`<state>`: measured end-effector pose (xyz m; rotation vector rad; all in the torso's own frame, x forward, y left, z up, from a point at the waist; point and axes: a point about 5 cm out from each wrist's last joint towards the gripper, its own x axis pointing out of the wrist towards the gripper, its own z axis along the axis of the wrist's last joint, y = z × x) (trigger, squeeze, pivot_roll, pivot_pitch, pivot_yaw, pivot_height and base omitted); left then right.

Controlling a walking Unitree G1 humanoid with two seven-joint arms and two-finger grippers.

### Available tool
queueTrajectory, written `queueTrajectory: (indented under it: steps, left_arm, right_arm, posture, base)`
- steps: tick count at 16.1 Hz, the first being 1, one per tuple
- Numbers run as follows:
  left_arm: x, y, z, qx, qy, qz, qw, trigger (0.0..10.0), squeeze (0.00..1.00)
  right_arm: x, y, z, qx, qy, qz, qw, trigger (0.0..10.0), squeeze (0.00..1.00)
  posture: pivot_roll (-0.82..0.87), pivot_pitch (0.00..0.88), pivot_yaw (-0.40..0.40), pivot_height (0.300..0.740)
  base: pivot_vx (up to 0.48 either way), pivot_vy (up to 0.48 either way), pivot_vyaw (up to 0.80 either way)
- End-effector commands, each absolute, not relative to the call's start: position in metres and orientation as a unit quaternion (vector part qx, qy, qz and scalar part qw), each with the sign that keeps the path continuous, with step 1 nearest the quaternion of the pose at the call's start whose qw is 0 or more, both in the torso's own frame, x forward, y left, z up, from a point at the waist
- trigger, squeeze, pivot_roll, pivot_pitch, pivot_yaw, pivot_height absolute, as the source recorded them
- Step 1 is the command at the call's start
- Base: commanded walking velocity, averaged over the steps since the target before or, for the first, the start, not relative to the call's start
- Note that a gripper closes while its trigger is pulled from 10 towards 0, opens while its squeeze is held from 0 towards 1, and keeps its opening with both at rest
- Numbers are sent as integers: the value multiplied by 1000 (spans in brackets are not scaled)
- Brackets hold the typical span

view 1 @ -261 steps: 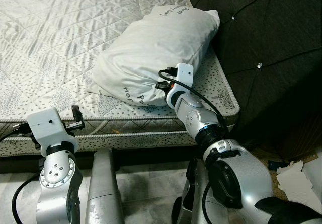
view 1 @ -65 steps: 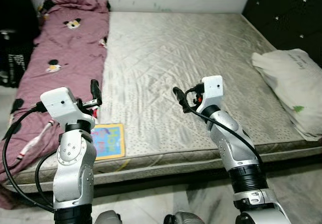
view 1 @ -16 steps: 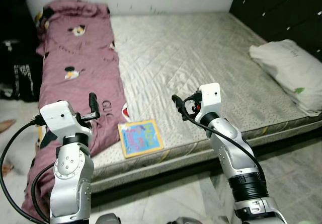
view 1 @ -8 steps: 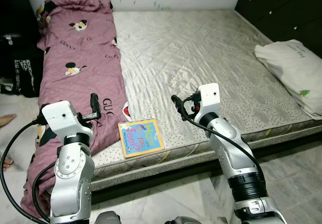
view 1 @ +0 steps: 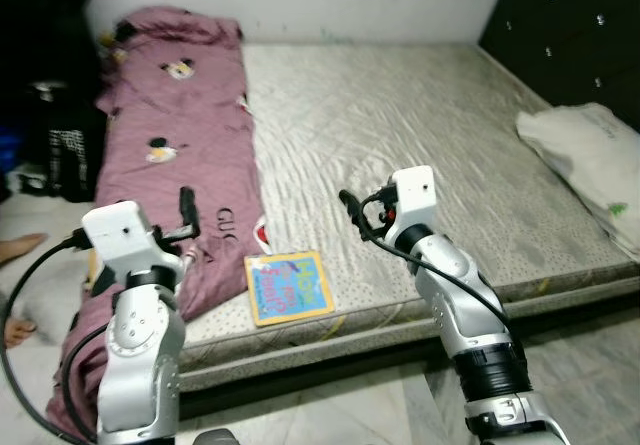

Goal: Clean up the room

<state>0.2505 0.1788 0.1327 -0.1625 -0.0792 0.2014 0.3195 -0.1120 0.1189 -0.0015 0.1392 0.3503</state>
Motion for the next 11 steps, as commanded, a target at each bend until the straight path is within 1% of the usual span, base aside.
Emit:
queueTrajectory:
  steps: [1,2,4,11]
  left_arm:
    - [251,177,137,-80,-45,98,991,10000,0]
    - [251,177,136,-81,-42,100,991,10000,0]
    - [252,177,134,-73,-37,104,991,10000,0]
    - [251,175,131,-95,-26,117,988,10000,0]
  right_arm:
    - [321,-115,119,-2,71,165,984,10000,0]
    - [321,-116,118,-2,72,163,984,10000,0]
    - [322,-117,117,-4,72,161,984,10000,0]
    - [321,-120,115,-6,76,157,985,10000,0]
  posture:
    - [-40,2,-80,740]
    - [-40,2,-80,740]
    - [-40,0,-79,740]
    - [-39,0,-81,740]
  base:
    - [382,0,0]
    - [319,0,0]
    - [0,0,0]
    - [0,0,0]
